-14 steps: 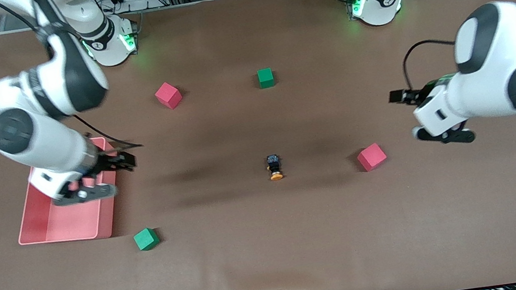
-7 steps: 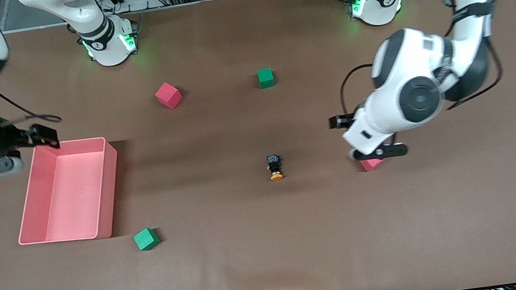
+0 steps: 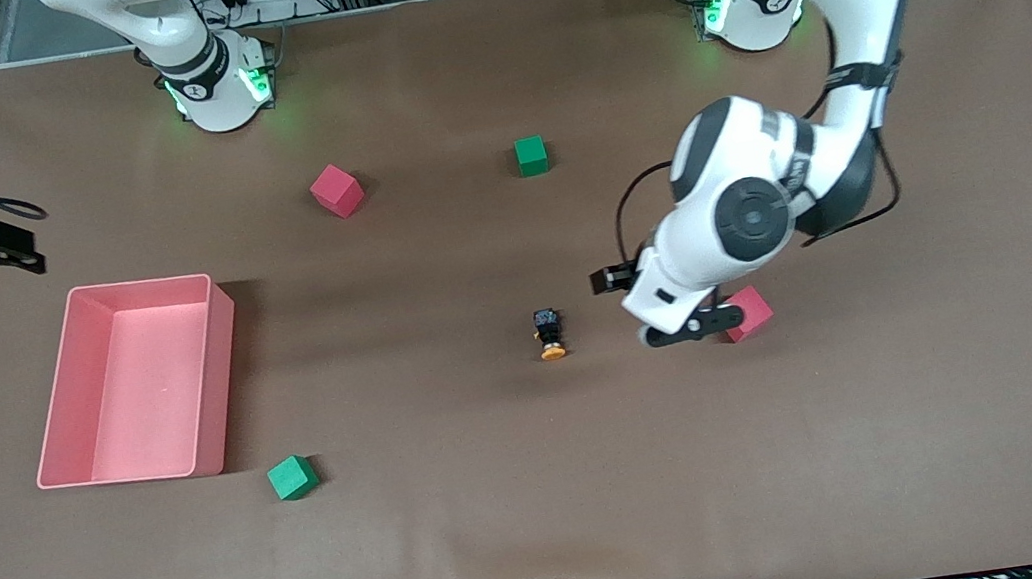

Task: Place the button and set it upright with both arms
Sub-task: 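Release the button on the table while the left gripper reaches toward it, then grasp the lying button with the left gripper while the right gripper withdraws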

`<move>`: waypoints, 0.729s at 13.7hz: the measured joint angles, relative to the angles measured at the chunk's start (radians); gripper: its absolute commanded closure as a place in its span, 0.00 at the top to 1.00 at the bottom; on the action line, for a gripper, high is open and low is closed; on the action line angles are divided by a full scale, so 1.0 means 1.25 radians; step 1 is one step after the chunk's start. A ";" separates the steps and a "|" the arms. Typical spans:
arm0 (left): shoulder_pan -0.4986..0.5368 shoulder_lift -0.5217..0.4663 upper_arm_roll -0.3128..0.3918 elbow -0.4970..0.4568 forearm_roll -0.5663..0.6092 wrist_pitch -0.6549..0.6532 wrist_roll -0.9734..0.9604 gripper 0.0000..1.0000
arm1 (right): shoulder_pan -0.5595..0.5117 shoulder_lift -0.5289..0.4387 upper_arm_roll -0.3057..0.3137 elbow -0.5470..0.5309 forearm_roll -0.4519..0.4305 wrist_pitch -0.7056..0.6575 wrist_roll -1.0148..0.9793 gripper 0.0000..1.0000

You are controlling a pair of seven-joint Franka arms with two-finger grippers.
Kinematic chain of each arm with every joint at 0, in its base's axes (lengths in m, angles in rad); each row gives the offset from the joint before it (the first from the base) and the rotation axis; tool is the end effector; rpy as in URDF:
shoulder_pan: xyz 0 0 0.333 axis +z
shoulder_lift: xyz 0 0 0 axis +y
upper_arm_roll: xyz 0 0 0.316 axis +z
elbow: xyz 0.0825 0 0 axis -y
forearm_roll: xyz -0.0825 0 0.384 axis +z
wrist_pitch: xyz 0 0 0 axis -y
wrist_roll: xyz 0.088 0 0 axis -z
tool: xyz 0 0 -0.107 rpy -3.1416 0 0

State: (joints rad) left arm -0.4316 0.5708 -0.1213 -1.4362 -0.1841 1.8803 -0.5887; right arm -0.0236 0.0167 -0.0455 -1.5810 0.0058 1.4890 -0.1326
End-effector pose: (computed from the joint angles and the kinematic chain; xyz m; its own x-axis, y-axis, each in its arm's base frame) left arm 0.5940 -0.3655 0.3539 0.9664 0.1003 -0.2368 0.1312 -0.9842 0.1186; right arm 0.5485 -0.0371 0.6038 0.9922 0.0643 -0.1068 0.0625 -0.9979 -0.0193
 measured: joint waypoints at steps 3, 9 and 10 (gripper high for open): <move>-0.053 0.067 0.002 0.024 0.000 0.091 -0.026 1.00 | -0.057 0.000 0.000 0.010 0.031 -0.017 -0.013 1.00; -0.105 0.157 0.008 0.040 0.000 0.212 -0.036 1.00 | -0.059 -0.004 0.014 0.031 0.023 -0.041 0.050 1.00; -0.115 0.164 0.012 0.040 0.000 0.222 -0.036 1.00 | -0.058 -0.006 0.015 0.033 0.011 -0.042 0.051 1.00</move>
State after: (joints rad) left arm -0.5752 0.7764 -0.1059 -1.3858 -0.1837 2.1577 -0.6336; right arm -0.0965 0.0092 -0.0267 -1.5393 0.0196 1.4364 -0.0685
